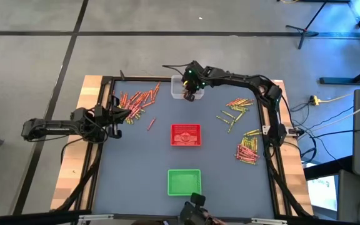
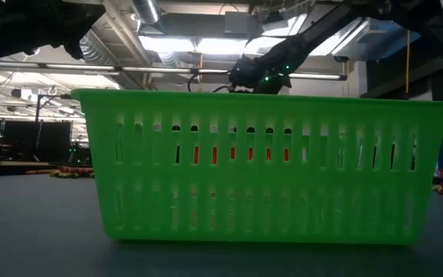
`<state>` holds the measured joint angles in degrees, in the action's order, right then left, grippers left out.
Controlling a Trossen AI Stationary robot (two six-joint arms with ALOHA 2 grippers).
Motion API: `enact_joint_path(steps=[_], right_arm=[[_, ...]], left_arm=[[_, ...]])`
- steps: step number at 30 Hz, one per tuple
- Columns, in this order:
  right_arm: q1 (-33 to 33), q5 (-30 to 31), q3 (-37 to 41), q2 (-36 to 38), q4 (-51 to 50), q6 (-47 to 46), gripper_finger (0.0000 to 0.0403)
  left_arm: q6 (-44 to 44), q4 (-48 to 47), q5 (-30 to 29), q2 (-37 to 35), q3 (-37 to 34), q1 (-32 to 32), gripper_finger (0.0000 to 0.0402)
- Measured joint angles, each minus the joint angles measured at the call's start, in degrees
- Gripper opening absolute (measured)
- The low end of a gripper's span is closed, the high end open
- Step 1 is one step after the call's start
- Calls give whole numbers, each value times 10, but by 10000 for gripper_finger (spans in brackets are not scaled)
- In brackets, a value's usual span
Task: Sort crayons
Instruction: Put the orange crayon into the transparent bin
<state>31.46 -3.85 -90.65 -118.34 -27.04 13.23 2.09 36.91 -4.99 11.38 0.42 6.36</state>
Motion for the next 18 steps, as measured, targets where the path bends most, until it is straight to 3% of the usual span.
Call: enact_joint_path(steps=[6,14,18], right_arm=[[0,-24,0,0,-1,-10,28],[0,-13,0,7,-6,-6,104],[-1,-9,0,37,-19,11,124]], left_arm=[[0,0,0,0,0,0,0],[0,0,0,0,0,0,0],[0,0,0,0,0,0,0]])
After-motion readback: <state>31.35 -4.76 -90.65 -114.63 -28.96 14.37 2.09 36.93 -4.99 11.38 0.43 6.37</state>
